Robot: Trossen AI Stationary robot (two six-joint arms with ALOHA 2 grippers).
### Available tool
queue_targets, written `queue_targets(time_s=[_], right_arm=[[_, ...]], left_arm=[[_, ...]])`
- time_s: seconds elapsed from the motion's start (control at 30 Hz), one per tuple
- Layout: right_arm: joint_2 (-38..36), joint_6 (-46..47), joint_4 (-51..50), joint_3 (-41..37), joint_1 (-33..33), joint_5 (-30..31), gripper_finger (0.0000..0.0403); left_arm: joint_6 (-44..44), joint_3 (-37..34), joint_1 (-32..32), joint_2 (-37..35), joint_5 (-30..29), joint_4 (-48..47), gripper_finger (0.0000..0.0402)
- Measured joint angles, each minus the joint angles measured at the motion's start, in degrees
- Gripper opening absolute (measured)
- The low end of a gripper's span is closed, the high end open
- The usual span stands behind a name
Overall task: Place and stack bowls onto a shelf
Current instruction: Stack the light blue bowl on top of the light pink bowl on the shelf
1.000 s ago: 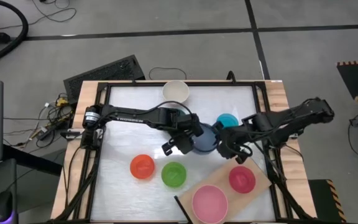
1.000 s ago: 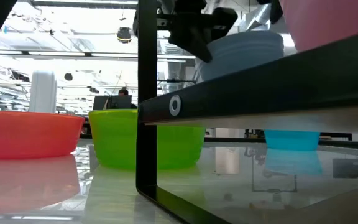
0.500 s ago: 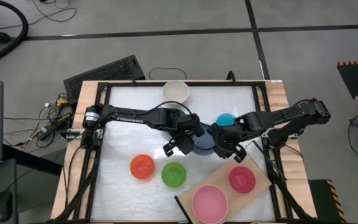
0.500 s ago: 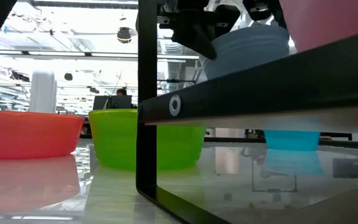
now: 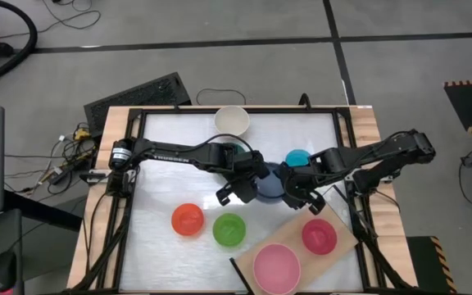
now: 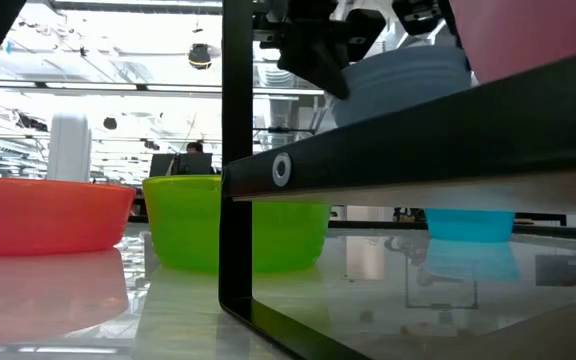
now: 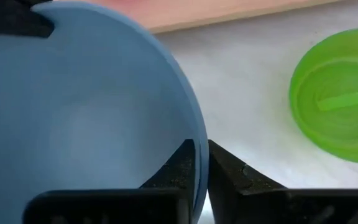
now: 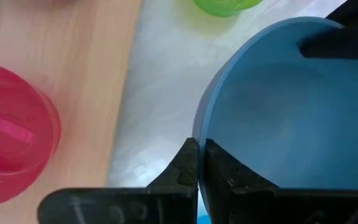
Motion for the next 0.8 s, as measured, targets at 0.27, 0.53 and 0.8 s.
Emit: queue_targets(time_s=[0.27,0.53,0.8], right_arm=[[-0.7,2.2,1.2,0.0,-0.2,1.5,0.0028],[-2.6,6.0,2.1,0.0,0.2,3.3,0.0028],[-3.5,8.8,1.0,3.3,3.2,2.8,0.0028]], left_arm=[[-0.6,0.0,-0.1,-1.1,-5.4,-1.4,0.0119],[-0.2,0.0,-0.1,-8.5,-12.6,-6.2,0.0211],[-7.2,0.0,1.4,-19.9,-13.4,-6.3,0.0218]])
